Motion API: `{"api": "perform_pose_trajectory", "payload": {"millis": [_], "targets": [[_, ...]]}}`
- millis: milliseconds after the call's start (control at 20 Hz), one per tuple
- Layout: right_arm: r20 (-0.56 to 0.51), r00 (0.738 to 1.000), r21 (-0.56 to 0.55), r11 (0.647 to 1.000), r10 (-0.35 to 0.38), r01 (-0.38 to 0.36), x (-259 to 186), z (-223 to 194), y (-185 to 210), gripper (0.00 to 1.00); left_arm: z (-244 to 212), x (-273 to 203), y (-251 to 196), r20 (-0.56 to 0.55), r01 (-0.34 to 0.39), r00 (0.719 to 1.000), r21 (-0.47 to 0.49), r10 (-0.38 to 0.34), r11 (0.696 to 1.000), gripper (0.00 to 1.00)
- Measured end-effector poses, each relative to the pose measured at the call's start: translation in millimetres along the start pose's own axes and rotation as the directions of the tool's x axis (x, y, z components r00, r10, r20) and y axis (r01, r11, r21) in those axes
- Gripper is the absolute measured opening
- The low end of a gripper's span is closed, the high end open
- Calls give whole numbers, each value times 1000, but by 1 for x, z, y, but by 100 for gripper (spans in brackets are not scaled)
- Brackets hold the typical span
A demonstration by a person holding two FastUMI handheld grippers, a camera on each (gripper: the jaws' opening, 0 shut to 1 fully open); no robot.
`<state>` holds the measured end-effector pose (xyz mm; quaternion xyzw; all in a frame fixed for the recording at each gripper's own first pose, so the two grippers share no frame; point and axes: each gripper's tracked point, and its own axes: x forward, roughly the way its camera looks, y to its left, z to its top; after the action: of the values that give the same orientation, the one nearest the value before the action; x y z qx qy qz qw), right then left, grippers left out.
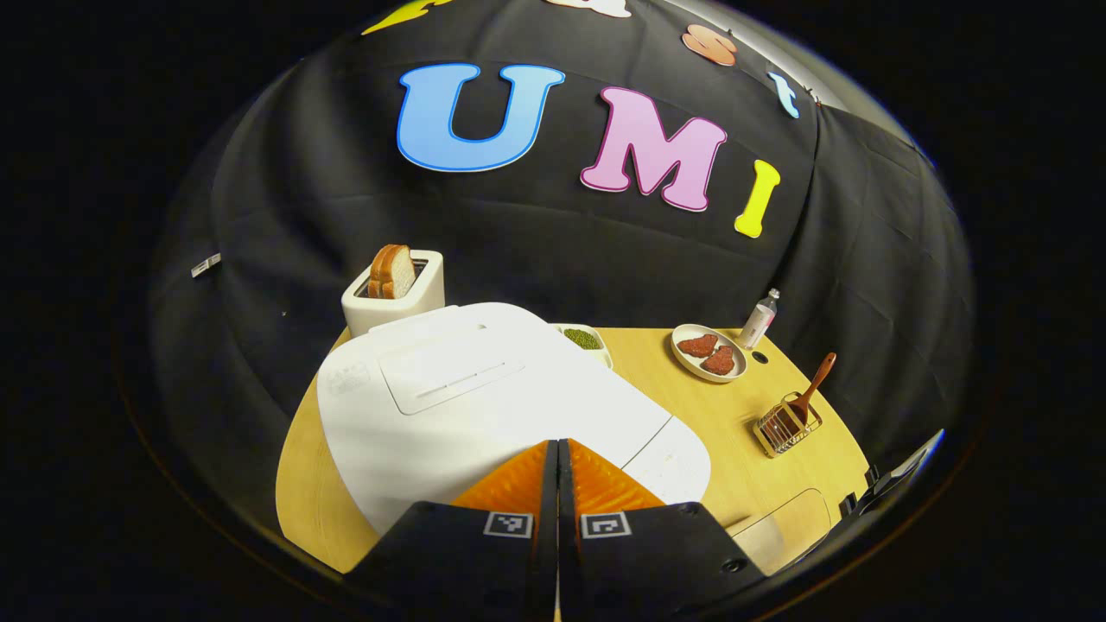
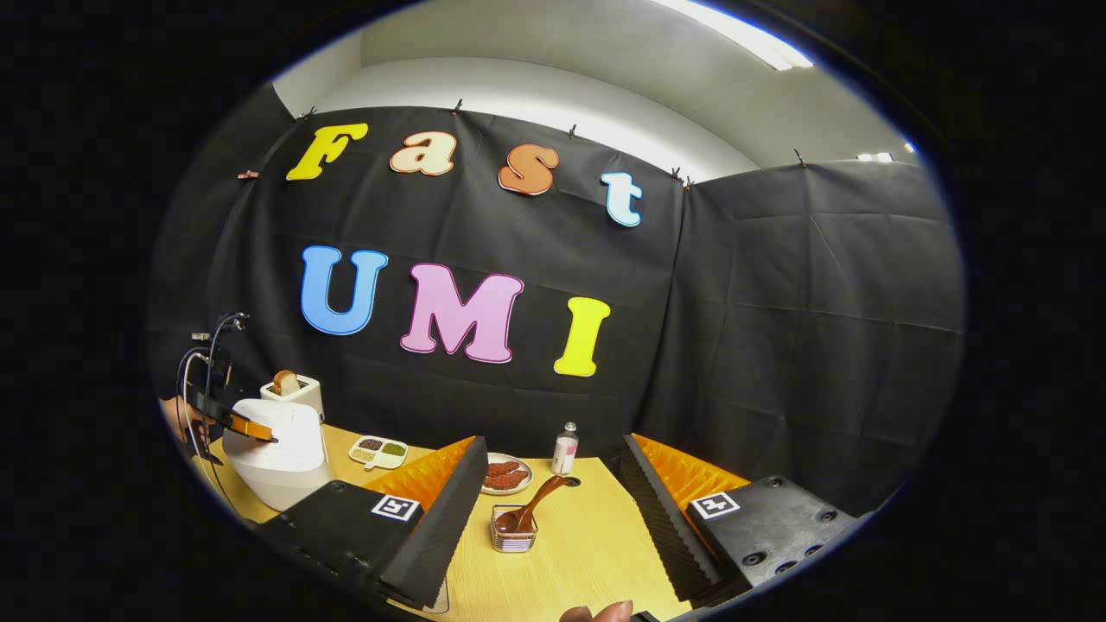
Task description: Close the left gripper, press the button to open the rice cooker; take a wooden spoon from the chopstick holder with the right hand, scoop a spoonful of rice and pour it into the rice cooker, then put the wooden spoon back into the chopstick holder.
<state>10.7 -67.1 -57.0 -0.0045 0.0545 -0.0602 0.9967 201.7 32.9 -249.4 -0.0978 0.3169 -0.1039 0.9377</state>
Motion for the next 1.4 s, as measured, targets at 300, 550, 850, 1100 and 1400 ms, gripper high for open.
{"api": "perform_pose_trajectory", "payload": {"millis": [300, 550, 850, 1100, 1400], "targets": [[-9, 1000, 8, 1000, -2, 2, 3, -5, -2, 98, -16, -1, 0, -87, 15, 996, -77, -22, 997, 8], [-1, 1000, 14, 1000, 6, -6, 0, -2, 2, 98, 12, -8, -1, 29, -21, 999, -4, 21, 1000, 7], [-2, 1000, 21, 1000, 6, -6, -4, -1, 1, 98, 88, -40, 8, 295, -155, 948, 87, 123, 984, 7], [-7, 1000, 26, 1000, 1, -1, -7, -3, -4, 98, 136, -78, 1, 466, -245, 873, 158, 146, 957, 11], [-26, 995, 96, 991, 93, -90, -5, -10, 13, 98, 127, -107, -23, 487, -222, 861, 105, 145, 969, 88]]}}
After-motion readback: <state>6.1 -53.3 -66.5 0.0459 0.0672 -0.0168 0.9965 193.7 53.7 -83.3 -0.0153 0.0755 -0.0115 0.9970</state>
